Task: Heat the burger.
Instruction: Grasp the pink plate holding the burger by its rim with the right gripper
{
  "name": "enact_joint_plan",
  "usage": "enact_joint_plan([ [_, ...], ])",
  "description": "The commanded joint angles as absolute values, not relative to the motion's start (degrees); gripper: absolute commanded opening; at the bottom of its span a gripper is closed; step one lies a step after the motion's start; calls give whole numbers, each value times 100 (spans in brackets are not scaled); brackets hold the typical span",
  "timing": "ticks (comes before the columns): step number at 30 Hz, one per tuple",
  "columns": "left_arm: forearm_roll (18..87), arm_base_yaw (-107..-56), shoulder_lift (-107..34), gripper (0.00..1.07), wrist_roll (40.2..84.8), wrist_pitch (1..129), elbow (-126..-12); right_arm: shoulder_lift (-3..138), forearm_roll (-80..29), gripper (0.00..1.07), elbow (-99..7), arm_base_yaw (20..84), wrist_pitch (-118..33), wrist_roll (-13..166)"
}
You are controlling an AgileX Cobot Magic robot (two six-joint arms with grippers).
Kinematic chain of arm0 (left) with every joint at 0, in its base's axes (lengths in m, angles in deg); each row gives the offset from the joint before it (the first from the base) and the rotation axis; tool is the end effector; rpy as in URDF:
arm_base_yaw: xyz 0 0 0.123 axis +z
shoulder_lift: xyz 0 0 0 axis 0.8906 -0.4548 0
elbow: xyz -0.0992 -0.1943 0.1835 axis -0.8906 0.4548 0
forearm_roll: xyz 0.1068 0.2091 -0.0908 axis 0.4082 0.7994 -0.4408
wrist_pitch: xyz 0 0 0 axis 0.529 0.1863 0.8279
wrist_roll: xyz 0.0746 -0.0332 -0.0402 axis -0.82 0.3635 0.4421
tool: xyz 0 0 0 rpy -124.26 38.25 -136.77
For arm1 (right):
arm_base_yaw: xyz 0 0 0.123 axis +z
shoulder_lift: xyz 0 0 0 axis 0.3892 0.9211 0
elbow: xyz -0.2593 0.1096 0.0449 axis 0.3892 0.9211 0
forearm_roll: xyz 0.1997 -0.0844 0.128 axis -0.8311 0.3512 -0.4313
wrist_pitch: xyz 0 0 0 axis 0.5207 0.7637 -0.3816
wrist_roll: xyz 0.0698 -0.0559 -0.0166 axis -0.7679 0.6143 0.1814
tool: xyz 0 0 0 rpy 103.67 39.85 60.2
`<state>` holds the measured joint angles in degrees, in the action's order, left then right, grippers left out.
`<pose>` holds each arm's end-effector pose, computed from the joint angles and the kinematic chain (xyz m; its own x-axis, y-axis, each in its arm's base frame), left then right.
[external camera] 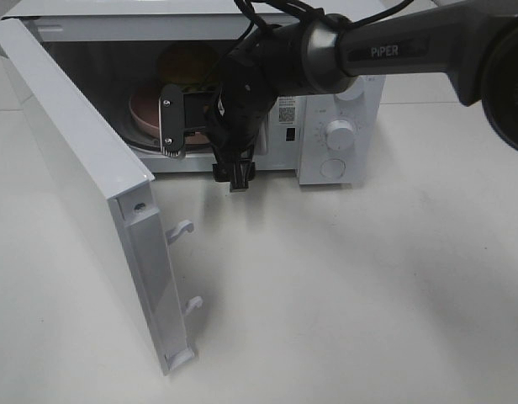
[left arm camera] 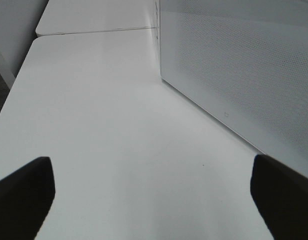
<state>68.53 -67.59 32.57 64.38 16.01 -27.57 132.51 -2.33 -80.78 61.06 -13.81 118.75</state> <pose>-0.0052 0.0021 0.2784 -0.4363 0.0795 -0.8963 0.0832 0.9954 0.0479 0.4150 0.3069 0.1407 0.2529 -0.9583 -0.1332 -0.7566 -0.1101 -0.6445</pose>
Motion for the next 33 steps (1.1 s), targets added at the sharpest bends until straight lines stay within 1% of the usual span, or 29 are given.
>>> enact_joint_plan([
  [1, 6836, -6753, 3395, 100, 6438, 1658, -2740, 13348, -291, 84, -8199, 6101, -1427, 11812],
  [9, 6842, -6753, 3389, 100, 6438, 1658, -2740, 13606, -457, 82, -8508, 6032, -1450, 11812],
  [26, 6842, -6753, 3389, 100, 6438, 1658, -2740, 13514, -239, 78, -8502, 5935, -1175, 11720],
  [28, 6842, -6753, 3389, 100, 6438, 1658, -2740, 13514, -245, 75, -8497, 5940, -1129, 11720],
  [31, 6842, -6753, 3389, 100, 6438, 1658, -2740, 13514, -245, 73, -8497, 5940, -1117, 11715],
  [32, 6848, -6753, 3389, 100, 6438, 1658, -2740, 13514, -245, 68, -8497, 5940, -1077, 11709],
  [33, 6848, -6753, 3389, 100, 6438, 1658, -2740, 13514, -245, 68, -8497, 5940, -1077, 11709],
])
